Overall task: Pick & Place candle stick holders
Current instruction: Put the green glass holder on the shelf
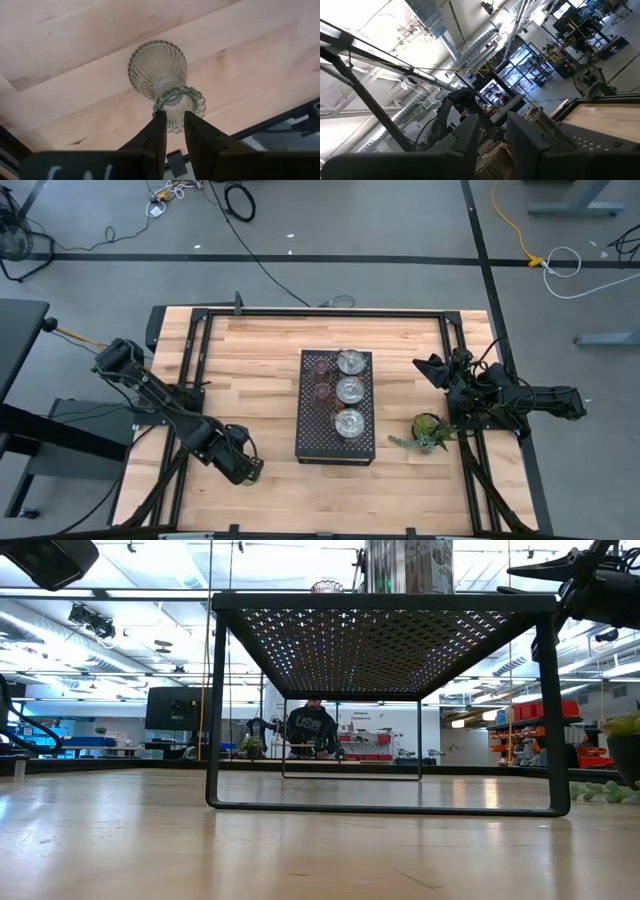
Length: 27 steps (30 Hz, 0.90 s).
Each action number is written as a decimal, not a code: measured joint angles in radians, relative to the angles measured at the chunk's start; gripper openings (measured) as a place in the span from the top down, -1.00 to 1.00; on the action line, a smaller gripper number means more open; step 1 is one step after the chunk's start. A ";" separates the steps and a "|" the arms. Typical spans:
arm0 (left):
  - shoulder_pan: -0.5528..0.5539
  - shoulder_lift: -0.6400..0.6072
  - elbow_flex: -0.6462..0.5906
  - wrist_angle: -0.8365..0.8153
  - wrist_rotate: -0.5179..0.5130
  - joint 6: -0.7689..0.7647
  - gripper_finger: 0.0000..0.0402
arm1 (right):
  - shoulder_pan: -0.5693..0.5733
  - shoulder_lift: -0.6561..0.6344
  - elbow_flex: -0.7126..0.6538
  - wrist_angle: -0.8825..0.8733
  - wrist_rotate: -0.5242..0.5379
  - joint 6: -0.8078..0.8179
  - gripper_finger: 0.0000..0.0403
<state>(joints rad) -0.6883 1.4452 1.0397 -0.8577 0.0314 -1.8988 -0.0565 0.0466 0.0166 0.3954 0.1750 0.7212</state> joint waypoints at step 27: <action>0.002 -0.010 0.000 -0.022 -0.011 0.002 0.66 | 0.000 0.000 0.000 0.000 -0.009 0.003 0.50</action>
<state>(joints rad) -0.6861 1.4348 1.0397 -0.8797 0.0200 -1.8969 -0.0565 0.0467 0.0166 0.3954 0.1658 0.7246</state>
